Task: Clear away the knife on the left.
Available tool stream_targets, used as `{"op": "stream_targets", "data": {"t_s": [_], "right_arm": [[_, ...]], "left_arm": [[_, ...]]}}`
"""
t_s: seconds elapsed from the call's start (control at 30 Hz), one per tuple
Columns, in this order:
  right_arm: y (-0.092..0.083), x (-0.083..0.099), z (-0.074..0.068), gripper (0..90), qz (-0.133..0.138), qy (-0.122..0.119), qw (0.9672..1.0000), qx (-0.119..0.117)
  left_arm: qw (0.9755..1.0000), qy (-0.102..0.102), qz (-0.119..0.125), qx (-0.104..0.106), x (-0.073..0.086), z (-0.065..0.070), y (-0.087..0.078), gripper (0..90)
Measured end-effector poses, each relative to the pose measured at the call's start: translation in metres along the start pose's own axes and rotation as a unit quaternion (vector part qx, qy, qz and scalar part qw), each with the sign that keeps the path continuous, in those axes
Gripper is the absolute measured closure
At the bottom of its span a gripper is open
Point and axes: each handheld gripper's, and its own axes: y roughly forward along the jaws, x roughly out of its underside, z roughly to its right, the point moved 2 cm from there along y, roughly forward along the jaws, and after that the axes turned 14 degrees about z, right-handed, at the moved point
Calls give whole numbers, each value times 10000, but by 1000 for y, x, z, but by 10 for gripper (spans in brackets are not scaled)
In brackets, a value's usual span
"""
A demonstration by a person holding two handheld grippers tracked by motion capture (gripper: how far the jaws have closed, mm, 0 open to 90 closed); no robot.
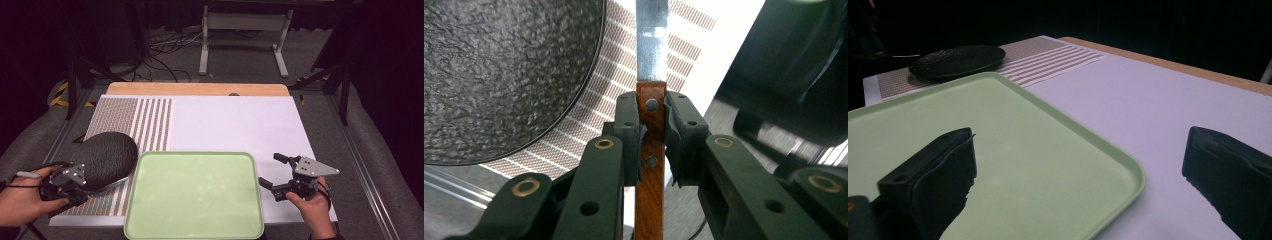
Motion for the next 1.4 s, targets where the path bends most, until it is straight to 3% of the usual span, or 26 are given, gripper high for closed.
{"op": "stream_targets", "data": {"t_s": [0.1, 0.13, 0.2, 0.23, 0.37, 0.53, 0.7, 0.77, 0.93, 1.4], "right_arm": [[0, 0, 1, 16, -5, 9, 10000, 2], [0, 0, 1, 16, -5, 11, 10000, 3], [0, 1, 0, 16, -8, 10, 10000, 9], [0, 1, 0, 16, -8, 10, 10000, 9], [0, 0, 0, 15, 4, 0, 10000, 5], [0, 1, 1, 16, -21, 31, 10000, 23], [0, 1, 1, 16, -6, 32, 10000, 22], [-1, 1, 2, 16, -17, 26, 10000, 35], [-1, 3, 3, 16, -188, -69, 9998, 62], [-3, 3, 4, 16, -203, -79, 9997, 67]], "left_arm": [[9993, -309, 199, 57, -6, 2, -3, 777], [9993, -309, 199, 57, -6, 2, -3, 777], [9980, -559, 286, 30, -12, 3, -5, 776], [9980, -559, 286, 30, -12, 3, -5, 776], [9922, -1154, 473, -9, -19, 5, -7, 776], [9870, -1507, 549, -47, -28, 10, -6, 776], [9844, -1616, 700, -17, -35, 13, -5, 776], [9815, -1738, 803, 38, -39, 17, -2, 776], [9802, -1745, 922, 130, -50, 26, 4, 776], [9793, -1633, 1119, 432, -79, 41, 23, 776]]}}
